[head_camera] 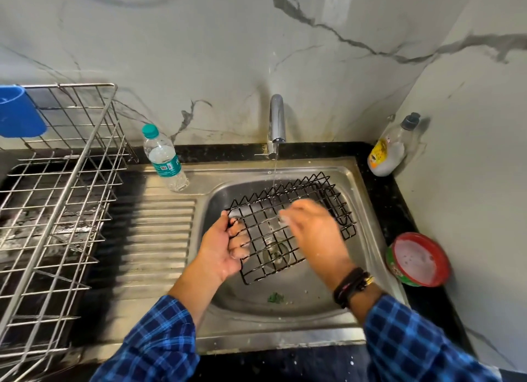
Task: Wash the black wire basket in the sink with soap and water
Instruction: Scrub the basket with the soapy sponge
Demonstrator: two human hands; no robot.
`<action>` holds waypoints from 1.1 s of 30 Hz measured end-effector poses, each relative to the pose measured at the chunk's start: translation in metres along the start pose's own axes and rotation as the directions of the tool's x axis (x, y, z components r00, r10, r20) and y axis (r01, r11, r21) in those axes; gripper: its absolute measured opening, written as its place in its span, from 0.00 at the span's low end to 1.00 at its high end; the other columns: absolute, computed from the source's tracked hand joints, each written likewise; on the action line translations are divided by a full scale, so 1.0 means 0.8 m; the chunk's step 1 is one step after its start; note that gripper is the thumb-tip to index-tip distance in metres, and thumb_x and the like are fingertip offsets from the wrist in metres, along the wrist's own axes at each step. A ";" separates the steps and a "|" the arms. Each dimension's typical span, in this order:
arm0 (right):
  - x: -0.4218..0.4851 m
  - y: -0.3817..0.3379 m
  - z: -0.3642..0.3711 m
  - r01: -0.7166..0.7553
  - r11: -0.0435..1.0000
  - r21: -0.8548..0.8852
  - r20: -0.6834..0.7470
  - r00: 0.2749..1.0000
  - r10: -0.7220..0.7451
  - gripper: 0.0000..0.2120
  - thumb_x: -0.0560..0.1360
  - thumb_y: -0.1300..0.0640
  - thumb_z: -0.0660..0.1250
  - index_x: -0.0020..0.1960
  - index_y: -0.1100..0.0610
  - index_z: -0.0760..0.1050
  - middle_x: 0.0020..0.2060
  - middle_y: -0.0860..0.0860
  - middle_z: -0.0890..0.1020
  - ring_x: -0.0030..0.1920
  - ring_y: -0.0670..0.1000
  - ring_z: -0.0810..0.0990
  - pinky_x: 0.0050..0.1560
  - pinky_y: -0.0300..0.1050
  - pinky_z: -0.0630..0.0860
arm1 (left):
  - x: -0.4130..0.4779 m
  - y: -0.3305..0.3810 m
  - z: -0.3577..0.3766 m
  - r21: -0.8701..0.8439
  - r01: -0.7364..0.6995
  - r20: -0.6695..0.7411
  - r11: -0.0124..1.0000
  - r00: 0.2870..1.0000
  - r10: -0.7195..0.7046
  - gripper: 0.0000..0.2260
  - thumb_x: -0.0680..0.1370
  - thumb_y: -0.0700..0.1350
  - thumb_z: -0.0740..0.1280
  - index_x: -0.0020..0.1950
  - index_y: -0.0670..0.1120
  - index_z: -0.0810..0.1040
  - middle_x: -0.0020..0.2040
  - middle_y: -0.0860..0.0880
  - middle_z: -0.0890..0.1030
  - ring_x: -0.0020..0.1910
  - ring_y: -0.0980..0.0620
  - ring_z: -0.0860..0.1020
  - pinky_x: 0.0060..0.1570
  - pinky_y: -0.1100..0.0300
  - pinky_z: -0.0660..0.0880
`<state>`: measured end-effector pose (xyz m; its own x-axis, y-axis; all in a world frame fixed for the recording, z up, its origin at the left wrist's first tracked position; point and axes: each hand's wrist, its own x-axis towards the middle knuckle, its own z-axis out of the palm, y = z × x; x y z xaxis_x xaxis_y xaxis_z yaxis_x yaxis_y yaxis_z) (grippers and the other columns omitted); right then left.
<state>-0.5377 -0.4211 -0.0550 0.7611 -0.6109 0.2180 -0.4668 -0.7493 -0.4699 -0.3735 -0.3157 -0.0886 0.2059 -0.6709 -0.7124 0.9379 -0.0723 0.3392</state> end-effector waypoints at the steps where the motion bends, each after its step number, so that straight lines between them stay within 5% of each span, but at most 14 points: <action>1: 0.006 0.021 -0.013 -0.102 0.995 -0.007 -0.020 0.995 0.101 0.09 0.76 0.66 0.70 0.53 0.57 0.84 0.51 0.53 0.83 0.49 0.51 0.81 0.52 0.40 0.78 | -0.001 0.005 -0.001 -0.003 0.005 0.011 1.000 1.000 -0.005 0.23 0.84 0.60 0.54 0.32 0.50 0.62 0.21 0.54 0.60 0.15 0.59 0.57 0.17 0.68 0.47; 3: 0.013 0.051 -0.032 -0.308 0.950 0.059 -0.095 0.945 0.312 0.08 0.79 0.63 0.66 0.52 0.56 0.83 0.50 0.52 0.83 0.49 0.49 0.81 0.50 0.37 0.76 | -0.003 0.011 0.000 0.012 -0.001 0.011 1.000 1.000 0.001 0.23 0.84 0.59 0.54 0.32 0.50 0.62 0.21 0.54 0.60 0.15 0.59 0.57 0.16 0.68 0.47; 5: 0.017 0.039 -0.027 -0.349 0.934 0.077 -0.129 0.926 0.356 0.07 0.81 0.59 0.65 0.52 0.55 0.83 0.49 0.49 0.82 0.47 0.46 0.80 0.46 0.30 0.72 | -0.001 0.010 0.004 0.018 -0.006 0.015 1.000 1.000 0.006 0.23 0.84 0.59 0.53 0.32 0.50 0.62 0.21 0.55 0.59 0.15 0.59 0.57 0.16 0.68 0.47; 7: 0.019 -0.013 -0.006 -0.256 0.961 0.106 -0.074 0.962 0.265 0.08 0.81 0.60 0.65 0.53 0.55 0.83 0.48 0.48 0.81 0.47 0.45 0.80 0.46 0.29 0.73 | 0.003 0.005 0.009 0.022 -0.013 0.008 1.000 1.000 0.012 0.23 0.84 0.59 0.53 0.32 0.50 0.62 0.22 0.55 0.60 0.15 0.59 0.57 0.16 0.68 0.48; 10: 0.017 -0.078 0.022 0.038 0.986 0.161 0.026 0.999 -0.043 0.07 0.74 0.65 0.69 0.49 0.58 0.84 0.46 0.53 0.84 0.46 0.53 0.82 0.48 0.46 0.80 | 0.010 -0.002 0.016 0.061 0.016 -0.020 0.998 1.000 -0.015 0.25 0.83 0.60 0.55 0.29 0.49 0.67 0.19 0.54 0.63 0.14 0.58 0.59 0.15 0.69 0.51; 12: 0.023 -0.065 0.015 0.115 0.990 0.080 0.053 0.991 -0.120 0.07 0.75 0.64 0.69 0.51 0.58 0.83 0.47 0.53 0.83 0.48 0.54 0.81 0.50 0.49 0.80 | 0.011 0.000 0.017 0.057 0.015 -0.012 0.998 1.000 -0.015 0.26 0.83 0.61 0.54 0.29 0.49 0.67 0.19 0.54 0.62 0.13 0.58 0.59 0.14 0.68 0.51; 18: 0.056 0.044 -0.045 -0.334 0.937 0.101 -0.091 0.935 0.343 0.07 0.81 0.58 0.64 0.54 0.54 0.81 0.52 0.50 0.82 0.47 0.42 0.80 0.50 0.33 0.78 | 0.004 0.003 0.015 0.001 0.001 0.020 1.000 1.000 -0.001 0.22 0.84 0.59 0.53 0.34 0.50 0.63 0.22 0.54 0.60 0.15 0.59 0.57 0.17 0.67 0.46; 24: 0.079 -0.043 -0.004 0.088 0.993 0.082 0.024 0.996 -0.090 0.08 0.80 0.59 0.67 0.55 0.55 0.83 0.51 0.50 0.84 0.51 0.48 0.81 0.58 0.44 0.78 | 0.007 -0.013 0.032 0.066 0.013 0.030 0.998 0.999 -0.015 0.22 0.84 0.58 0.53 0.33 0.49 0.63 0.22 0.54 0.61 0.15 0.59 0.57 0.15 0.67 0.49; 27: 0.079 0.016 -0.028 -0.098 0.995 0.024 0.042 0.994 0.097 0.08 0.81 0.57 0.64 0.55 0.52 0.82 0.49 0.47 0.82 0.50 0.45 0.80 0.54 0.36 0.76 | 0.004 -0.002 0.024 0.046 -0.021 0.041 0.999 0.999 0.019 0.23 0.84 0.59 0.52 0.33 0.49 0.62 0.21 0.54 0.60 0.15 0.59 0.57 0.14 0.68 0.49; 30: 0.068 0.079 -0.055 -0.341 0.940 -0.005 -0.072 0.938 0.340 0.08 0.80 0.59 0.65 0.47 0.52 0.82 0.43 0.51 0.84 0.44 0.49 0.83 0.47 0.39 0.79 | 0.005 0.005 0.015 0.016 -0.039 0.025 0.999 0.999 0.038 0.22 0.84 0.59 0.52 0.34 0.49 0.63 0.22 0.54 0.60 0.15 0.60 0.57 0.14 0.68 0.49; 33: 0.050 0.040 -0.040 -0.230 0.973 0.003 0.019 0.973 0.230 0.07 0.81 0.59 0.64 0.53 0.53 0.82 0.50 0.49 0.82 0.47 0.42 0.79 0.48 0.29 0.74 | 0.008 0.000 0.023 -0.046 -0.042 0.005 0.998 0.999 0.043 0.26 0.84 0.59 0.52 0.30 0.49 0.65 0.22 0.55 0.60 0.15 0.59 0.57 0.15 0.67 0.48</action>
<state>-0.5366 -0.4775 -0.0336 0.6421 -0.7616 0.0875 -0.6281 -0.5881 -0.5095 -0.3776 -0.3337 -0.0818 0.2444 -0.6769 -0.6943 0.9402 -0.0098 0.3405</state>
